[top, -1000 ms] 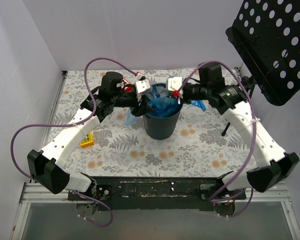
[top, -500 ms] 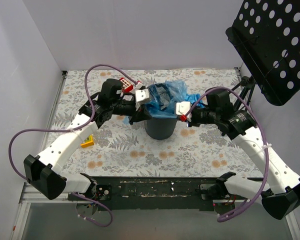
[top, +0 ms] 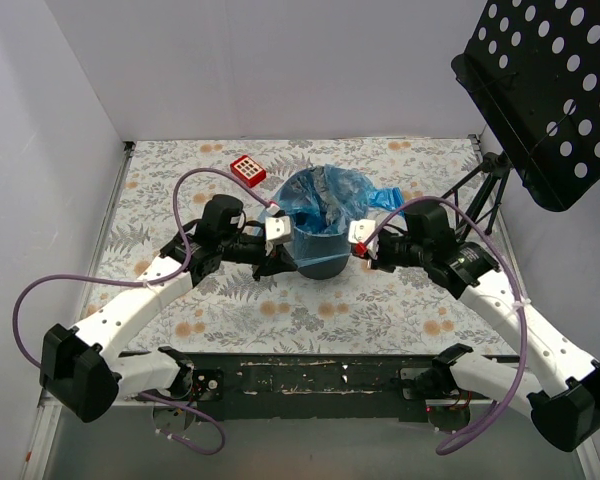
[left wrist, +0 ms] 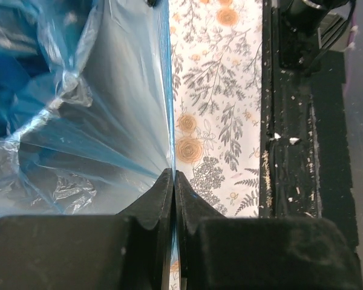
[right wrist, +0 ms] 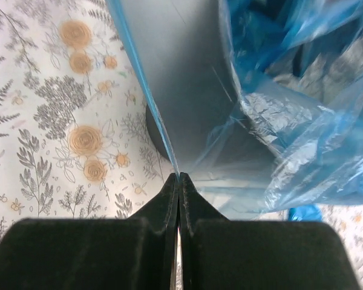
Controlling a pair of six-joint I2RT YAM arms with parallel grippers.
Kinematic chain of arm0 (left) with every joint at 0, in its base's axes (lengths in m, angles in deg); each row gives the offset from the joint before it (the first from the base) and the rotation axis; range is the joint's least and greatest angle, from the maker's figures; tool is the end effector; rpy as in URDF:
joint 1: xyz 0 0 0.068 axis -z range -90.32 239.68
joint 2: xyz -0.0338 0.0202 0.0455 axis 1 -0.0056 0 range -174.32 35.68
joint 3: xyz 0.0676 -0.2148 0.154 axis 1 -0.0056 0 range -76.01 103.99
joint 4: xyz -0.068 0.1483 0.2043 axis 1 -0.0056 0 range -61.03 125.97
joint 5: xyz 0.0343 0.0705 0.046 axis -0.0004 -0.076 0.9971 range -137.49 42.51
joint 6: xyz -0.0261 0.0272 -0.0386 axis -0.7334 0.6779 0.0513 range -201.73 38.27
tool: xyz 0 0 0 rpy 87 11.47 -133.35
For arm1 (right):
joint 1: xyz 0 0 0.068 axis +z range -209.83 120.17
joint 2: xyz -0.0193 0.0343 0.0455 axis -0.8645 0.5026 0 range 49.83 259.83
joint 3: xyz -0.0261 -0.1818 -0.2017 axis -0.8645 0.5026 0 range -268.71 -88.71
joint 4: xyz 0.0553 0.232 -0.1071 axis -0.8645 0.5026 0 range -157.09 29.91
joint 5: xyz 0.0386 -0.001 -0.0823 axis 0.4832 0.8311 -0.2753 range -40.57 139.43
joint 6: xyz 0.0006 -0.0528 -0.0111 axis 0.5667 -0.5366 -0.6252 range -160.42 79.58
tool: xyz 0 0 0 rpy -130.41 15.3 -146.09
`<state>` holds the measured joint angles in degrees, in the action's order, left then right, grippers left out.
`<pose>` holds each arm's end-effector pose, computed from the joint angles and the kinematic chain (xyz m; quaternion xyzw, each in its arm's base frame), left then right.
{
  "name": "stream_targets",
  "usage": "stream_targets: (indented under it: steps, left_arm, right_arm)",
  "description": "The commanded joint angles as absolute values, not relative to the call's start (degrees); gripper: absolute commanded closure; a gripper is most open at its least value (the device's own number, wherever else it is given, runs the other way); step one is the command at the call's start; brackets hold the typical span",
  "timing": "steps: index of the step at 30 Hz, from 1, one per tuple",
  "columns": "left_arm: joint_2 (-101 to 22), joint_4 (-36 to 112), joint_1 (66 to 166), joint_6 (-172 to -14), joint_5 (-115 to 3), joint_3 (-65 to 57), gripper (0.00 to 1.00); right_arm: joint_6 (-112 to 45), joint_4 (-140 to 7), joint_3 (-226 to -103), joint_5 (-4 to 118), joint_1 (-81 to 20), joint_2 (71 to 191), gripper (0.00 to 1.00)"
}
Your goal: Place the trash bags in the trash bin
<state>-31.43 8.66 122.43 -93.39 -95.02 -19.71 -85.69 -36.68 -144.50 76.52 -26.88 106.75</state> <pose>0.1930 -0.1553 0.3092 0.3239 0.7768 -0.4868 0.2337 0.1691 0.1290 0.3344 -0.6240 0.5862 0.1523 0.4938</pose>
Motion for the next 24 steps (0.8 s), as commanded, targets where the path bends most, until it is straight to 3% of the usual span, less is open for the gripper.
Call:
stream_targets:
  steps: [1, 5, 9, 12, 17, 24]
  left_arm:
    - [-30.41, 15.82, 121.76, -93.77, -91.0, -25.72, 1.0]
    - [-31.03, 24.0, 121.76, -94.91, -89.59, -28.81, 1.0]
    - [-32.52, 25.6, 121.76, -95.44, -89.85, -27.76, 1.0]
    - [-32.0, 24.02, 121.76, -95.18, -90.2, -27.93, 1.0]
    - [-30.33, 23.84, 121.76, -96.4, -91.08, -29.69, 1.0]
    - [-30.77, 27.45, 121.76, -98.52, -90.03, -30.74, 1.0]
  right_arm:
    - [-80.68, -44.31, -139.44, 62.81, -27.92, 105.2, 0.99]
    - [-75.93, -46.97, -138.37, 58.31, -27.92, 106.33, 0.98]
    - [-76.28, -36.72, -146.25, 59.36, -27.92, 108.18, 0.67]
    - [-75.4, -25.02, -155.74, 63.74, -27.92, 108.01, 0.59]
    - [-72.15, -19.54, -167.1, 67.27, -27.92, 108.0, 0.5]
    - [-67.66, -31.48, -170.18, 63.59, -27.14, 117.92, 0.48]
